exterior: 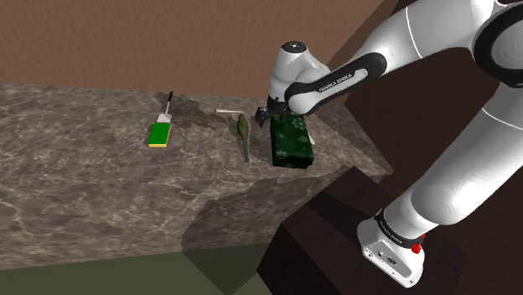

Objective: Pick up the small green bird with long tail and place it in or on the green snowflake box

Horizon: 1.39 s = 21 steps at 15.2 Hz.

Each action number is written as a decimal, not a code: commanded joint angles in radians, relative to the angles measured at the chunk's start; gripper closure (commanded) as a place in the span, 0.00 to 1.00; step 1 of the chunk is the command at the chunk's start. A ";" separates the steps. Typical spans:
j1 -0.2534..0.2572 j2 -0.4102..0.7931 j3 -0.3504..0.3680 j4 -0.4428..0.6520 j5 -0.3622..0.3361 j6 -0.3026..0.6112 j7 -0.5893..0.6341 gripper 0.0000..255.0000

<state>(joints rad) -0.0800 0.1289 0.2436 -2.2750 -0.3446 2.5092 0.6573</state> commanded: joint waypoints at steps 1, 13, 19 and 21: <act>0.012 0.081 -0.009 0.058 -0.046 0.017 0.058 0.00; 0.125 0.565 -0.110 0.501 -0.167 0.046 0.259 0.00; 0.130 0.639 -0.129 0.542 -0.182 0.082 0.267 0.00; 0.132 0.659 -0.134 0.554 -0.186 0.091 0.269 0.00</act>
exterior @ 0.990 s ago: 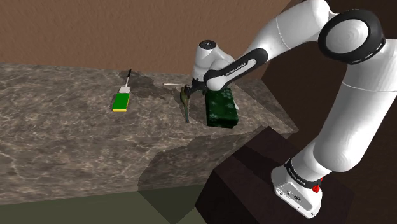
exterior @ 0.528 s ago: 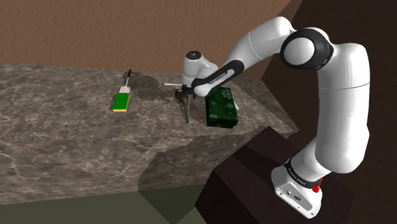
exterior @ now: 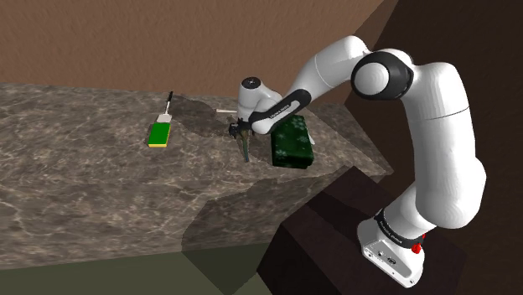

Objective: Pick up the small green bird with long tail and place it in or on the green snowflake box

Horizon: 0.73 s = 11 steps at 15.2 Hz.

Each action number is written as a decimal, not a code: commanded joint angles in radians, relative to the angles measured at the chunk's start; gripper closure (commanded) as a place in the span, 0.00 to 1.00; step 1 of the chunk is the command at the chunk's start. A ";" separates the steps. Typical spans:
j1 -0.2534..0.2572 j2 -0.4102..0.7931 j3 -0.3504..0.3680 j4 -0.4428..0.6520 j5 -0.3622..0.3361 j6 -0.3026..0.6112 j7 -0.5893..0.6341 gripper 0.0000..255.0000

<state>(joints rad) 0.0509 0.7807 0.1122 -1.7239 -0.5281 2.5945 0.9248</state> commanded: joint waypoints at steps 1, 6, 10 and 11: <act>0.001 0.007 -0.002 0.003 -0.002 0.005 0.002 0.00; 0.001 0.007 -0.002 0.003 -0.002 0.005 0.002 0.00; 0.001 0.007 -0.002 0.003 -0.002 0.005 0.002 1.00; 0.001 0.007 -0.003 0.001 -0.002 0.006 0.002 1.00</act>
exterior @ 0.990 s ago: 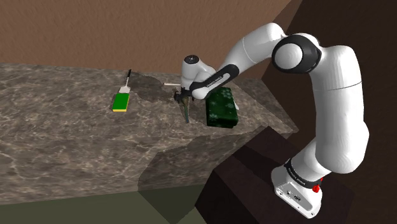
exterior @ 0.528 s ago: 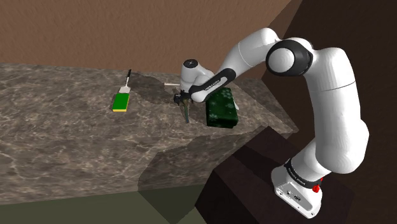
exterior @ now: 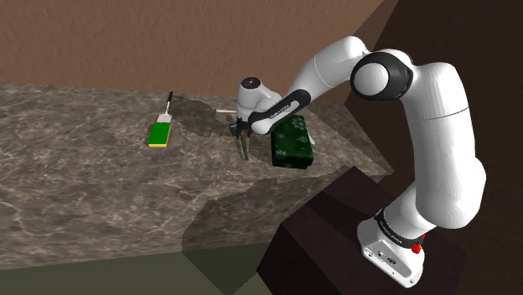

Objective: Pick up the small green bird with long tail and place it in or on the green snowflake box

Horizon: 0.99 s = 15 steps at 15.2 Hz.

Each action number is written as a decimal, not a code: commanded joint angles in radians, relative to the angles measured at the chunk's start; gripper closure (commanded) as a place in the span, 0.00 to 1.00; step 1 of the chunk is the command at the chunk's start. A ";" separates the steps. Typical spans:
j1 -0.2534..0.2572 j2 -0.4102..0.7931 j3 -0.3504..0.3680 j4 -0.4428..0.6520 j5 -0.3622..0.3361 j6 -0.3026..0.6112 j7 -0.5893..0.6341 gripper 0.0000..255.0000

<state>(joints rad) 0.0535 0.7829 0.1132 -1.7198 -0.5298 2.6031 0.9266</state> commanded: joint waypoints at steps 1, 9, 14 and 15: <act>-0.002 0.003 -0.003 -0.004 0.000 -0.003 0.000 1.00; -0.007 -0.017 0.003 -0.010 0.006 -0.017 -0.007 1.00; -0.018 -0.071 0.020 -0.028 0.022 -0.053 -0.027 1.00; -0.020 -0.081 0.024 -0.031 0.026 -0.060 -0.031 1.00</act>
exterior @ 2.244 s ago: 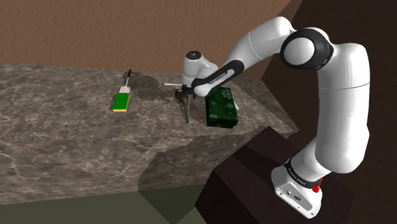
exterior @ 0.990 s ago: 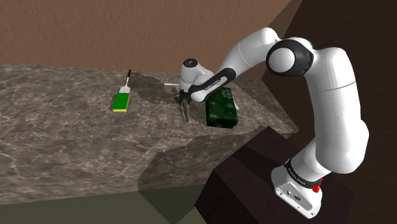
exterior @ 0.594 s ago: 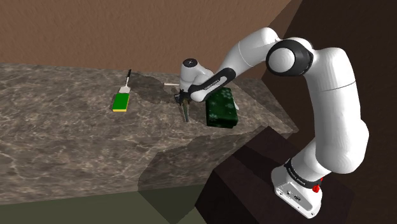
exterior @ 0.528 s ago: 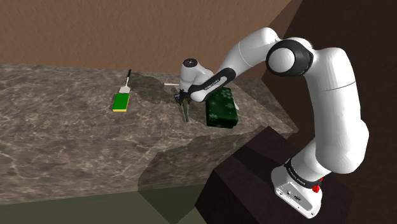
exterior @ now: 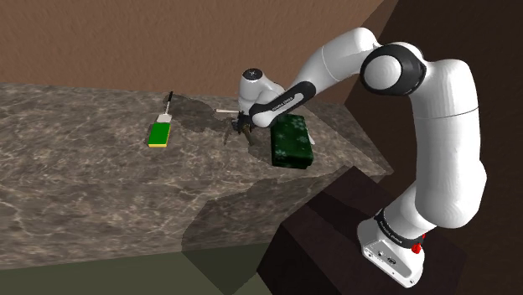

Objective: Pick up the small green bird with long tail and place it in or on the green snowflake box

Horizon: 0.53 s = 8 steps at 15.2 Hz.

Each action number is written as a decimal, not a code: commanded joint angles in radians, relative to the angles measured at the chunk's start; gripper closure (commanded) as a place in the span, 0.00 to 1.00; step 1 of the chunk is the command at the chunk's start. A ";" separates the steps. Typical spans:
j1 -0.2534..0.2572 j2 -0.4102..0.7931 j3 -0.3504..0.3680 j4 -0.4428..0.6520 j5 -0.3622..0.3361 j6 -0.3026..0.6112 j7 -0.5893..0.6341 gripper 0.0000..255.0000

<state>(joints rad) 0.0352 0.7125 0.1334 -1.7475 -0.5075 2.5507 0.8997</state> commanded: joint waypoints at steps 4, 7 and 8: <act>-0.011 -0.052 0.017 -0.013 0.019 -0.038 -0.020 1.00; -0.017 -0.081 0.026 -0.018 0.030 -0.062 -0.033 1.00; -0.019 -0.090 0.029 -0.019 0.034 -0.070 -0.037 1.00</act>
<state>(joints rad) 0.0173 0.6301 0.1598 -1.7671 -0.4769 2.4888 0.8663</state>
